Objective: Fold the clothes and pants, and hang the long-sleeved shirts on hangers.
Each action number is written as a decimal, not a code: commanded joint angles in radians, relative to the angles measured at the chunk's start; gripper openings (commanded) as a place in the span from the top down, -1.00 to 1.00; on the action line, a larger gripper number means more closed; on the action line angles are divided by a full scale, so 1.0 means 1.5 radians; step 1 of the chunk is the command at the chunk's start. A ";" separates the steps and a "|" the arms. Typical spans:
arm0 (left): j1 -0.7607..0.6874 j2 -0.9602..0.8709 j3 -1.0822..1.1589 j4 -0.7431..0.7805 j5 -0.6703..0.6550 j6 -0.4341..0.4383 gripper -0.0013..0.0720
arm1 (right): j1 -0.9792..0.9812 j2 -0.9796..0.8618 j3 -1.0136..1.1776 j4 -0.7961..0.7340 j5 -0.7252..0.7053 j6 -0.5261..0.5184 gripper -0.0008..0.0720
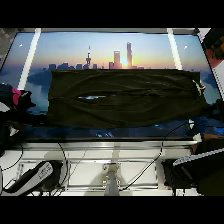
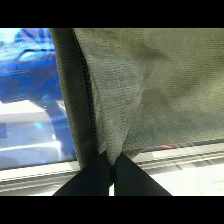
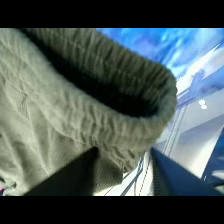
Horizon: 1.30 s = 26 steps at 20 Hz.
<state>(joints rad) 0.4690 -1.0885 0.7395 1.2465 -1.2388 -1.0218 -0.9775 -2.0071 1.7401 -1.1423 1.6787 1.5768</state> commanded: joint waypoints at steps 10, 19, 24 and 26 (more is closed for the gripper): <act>0.000 0.000 0.000 -0.005 -0.003 0.002 0.94 | -0.010 0.031 0.001 0.163 -0.025 -0.129 0.91; 0.000 0.099 0.001 0.108 -0.101 0.111 0.95 | -0.110 0.209 0.000 0.176 0.043 -0.126 0.91; -0.001 0.144 0.009 0.019 -0.058 0.144 0.95 | -0.103 0.228 0.000 0.209 0.103 -0.059 0.91; -0.001 0.130 0.039 -0.049 0.000 0.146 0.95 | -0.081 0.228 0.001 0.275 0.092 -0.039 0.91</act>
<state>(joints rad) 0.4683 -0.8974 0.7624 1.3037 -1.3331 -0.8284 -1.1229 -1.6772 1.7397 -0.8288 1.7962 1.4635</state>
